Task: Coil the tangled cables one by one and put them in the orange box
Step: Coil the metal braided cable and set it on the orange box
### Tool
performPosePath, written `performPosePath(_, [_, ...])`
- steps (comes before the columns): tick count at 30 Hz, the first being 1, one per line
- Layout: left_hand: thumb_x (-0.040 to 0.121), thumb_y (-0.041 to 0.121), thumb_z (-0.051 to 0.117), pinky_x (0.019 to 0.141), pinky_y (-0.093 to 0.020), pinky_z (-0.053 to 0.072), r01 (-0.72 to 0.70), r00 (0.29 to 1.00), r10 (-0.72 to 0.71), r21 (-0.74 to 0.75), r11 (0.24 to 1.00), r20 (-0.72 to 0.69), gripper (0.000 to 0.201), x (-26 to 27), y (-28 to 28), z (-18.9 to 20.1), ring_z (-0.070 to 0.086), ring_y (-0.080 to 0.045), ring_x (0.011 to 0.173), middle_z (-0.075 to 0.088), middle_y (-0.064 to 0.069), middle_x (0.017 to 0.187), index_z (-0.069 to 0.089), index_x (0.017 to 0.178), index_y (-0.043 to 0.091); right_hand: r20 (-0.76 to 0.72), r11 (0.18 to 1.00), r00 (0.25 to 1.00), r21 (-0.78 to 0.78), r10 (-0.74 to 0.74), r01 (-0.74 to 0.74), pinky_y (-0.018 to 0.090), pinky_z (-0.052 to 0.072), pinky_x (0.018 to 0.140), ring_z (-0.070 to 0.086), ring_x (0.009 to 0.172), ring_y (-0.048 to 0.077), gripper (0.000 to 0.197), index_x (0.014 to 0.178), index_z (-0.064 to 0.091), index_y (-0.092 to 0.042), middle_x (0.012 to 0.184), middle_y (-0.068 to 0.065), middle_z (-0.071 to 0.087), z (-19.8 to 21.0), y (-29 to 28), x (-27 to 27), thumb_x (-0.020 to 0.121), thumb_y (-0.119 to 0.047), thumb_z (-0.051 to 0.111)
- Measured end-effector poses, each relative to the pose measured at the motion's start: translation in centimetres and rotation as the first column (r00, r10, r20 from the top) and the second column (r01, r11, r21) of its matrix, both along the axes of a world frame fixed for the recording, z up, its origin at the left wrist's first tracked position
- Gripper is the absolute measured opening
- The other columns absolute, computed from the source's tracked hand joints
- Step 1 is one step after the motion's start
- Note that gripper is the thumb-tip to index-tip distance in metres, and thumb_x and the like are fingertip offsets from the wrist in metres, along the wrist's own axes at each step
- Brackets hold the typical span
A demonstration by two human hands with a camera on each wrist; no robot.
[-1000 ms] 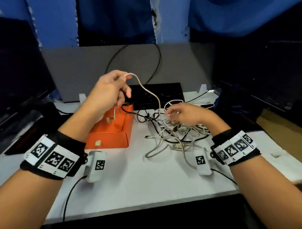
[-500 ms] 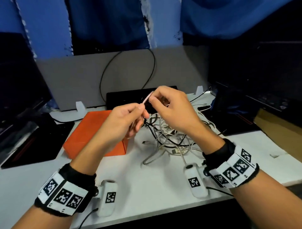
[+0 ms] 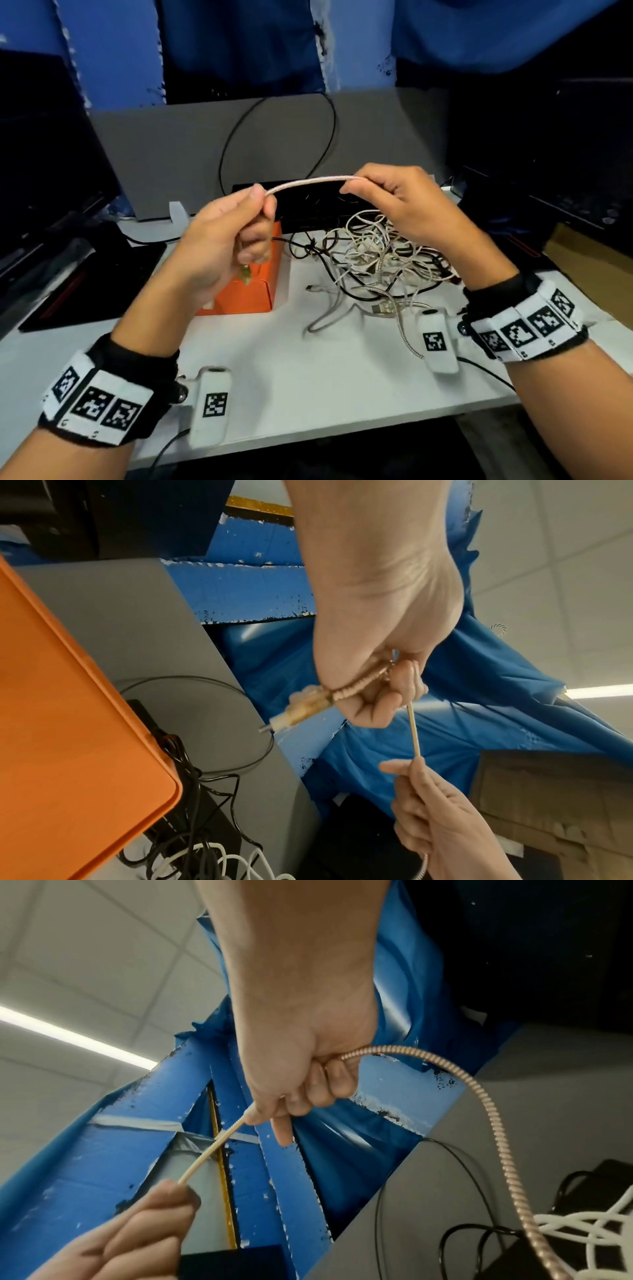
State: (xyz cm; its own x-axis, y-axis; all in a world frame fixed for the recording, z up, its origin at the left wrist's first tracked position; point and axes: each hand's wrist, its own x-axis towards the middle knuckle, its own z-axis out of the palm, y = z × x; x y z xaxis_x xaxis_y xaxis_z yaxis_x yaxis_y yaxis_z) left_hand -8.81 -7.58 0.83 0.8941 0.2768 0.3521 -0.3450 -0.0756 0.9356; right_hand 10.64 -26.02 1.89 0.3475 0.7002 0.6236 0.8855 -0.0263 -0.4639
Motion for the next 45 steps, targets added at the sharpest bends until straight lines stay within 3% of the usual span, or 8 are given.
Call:
performPosePath(6, [0.103,0.015,0.037,0.076,-0.039,0.045,0.180,0.981,-0.177,-0.033,0.983,0.077,0.042,-0.4,-0.1,0.3,0.058,-0.017,0.065,0.064,-0.004,0.089,0.055,0.139,0.003,-0.001,0.990,0.994,-0.095,-0.107,0.107,0.038,0.039,0.060,0.047,0.057,0.009,0.038,0.125,0.065,-0.018,0.063,-0.005,0.050,-0.8,0.8,-0.2,0.111,-0.041,0.038])
performPosePath(12, [0.104,0.034,0.037,0.073,-0.032,0.058,0.074,0.987,-0.035,-0.250,0.965,0.160,0.037,-0.2,-1.9,1.1,0.057,-0.012,0.050,0.056,0.005,0.054,0.065,0.088,0.015,-0.020,0.955,0.998,-0.290,-0.065,0.056,0.034,0.044,0.063,0.048,0.056,0.006,0.040,0.149,0.048,-0.044,0.059,-0.009,0.050,-1.9,1.3,-0.4,0.110,-0.045,0.039])
performPosePath(20, [0.113,0.019,0.028,0.097,-0.032,0.054,-0.218,0.955,0.219,-0.027,0.976,0.201,0.046,1.3,-1.4,-0.6,0.070,-0.023,0.115,0.072,-0.001,0.126,0.025,0.157,0.007,0.013,0.805,0.969,-0.560,0.245,-0.196,0.029,0.042,0.064,0.055,0.066,0.008,0.030,0.089,0.068,-0.018,0.071,-0.008,0.065,-1.0,1.6,-5.4,0.106,-0.039,0.054])
performPosePath(25, [0.111,0.015,0.036,0.072,-0.033,0.055,-0.061,0.994,0.096,0.489,0.870,-0.047,0.028,0.4,-1.2,-1.4,0.071,-0.014,0.077,0.077,-0.003,0.094,0.059,0.125,0.009,-0.062,0.940,0.977,-0.268,0.204,-0.213,0.021,0.042,0.059,0.058,0.062,0.000,0.021,0.081,0.067,-0.020,0.062,-0.021,0.061,0.4,1.0,-5.7,0.096,-0.033,0.072])
performPosePath(29, [0.102,0.024,0.040,0.052,-0.034,0.031,0.078,0.990,-0.033,0.331,0.940,-0.139,0.035,-0.6,-1.1,-0.5,0.038,-0.019,0.053,0.057,-0.007,0.067,0.058,0.106,-0.006,-0.200,0.982,0.967,-0.062,0.160,-0.176,0.031,0.033,0.056,0.037,0.054,0.007,0.028,0.101,0.059,-0.018,0.060,-0.009,0.042,0.4,1.2,-5.4,0.092,-0.038,0.076])
performPosePath(34, [0.103,0.041,0.045,0.054,-0.037,0.012,0.011,0.994,0.004,0.130,0.991,-0.112,0.051,-0.9,-1.0,-0.4,0.017,-0.017,0.051,0.027,0.000,0.055,0.049,0.075,-0.002,-0.098,0.964,0.975,-0.160,0.200,-0.213,0.022,0.040,0.063,0.053,0.067,0.003,0.022,0.118,0.069,-0.024,0.071,-0.014,0.057,0.0,2.0,-6.5,0.106,-0.037,0.056])
performPosePath(40, [0.106,0.026,0.040,0.069,-0.025,0.051,0.110,0.993,-0.109,0.030,0.993,-0.052,0.035,-0.7,-1.3,-0.4,0.052,-0.019,0.055,0.050,-0.002,0.057,0.064,0.086,0.010,-0.114,0.972,0.967,-0.024,0.229,-0.233,0.037,0.054,0.081,0.068,0.087,0.012,0.016,0.098,0.073,-0.021,0.089,-0.008,0.072,0.2,1.9,-6.3,0.105,-0.028,0.060])
performPosePath(45, [0.108,0.022,0.036,0.088,-0.033,0.056,0.161,0.985,-0.157,0.054,0.985,-0.075,0.037,-0.8,-1.9,0.1,0.054,-0.019,0.053,0.051,-0.007,0.059,0.065,0.103,0.000,-0.075,0.982,0.979,0.037,0.189,-0.186,0.035,0.047,0.067,0.061,0.071,0.015,0.021,0.090,0.071,-0.021,0.080,-0.003,0.069,-0.1,1.6,-6.0,0.106,-0.027,0.058])
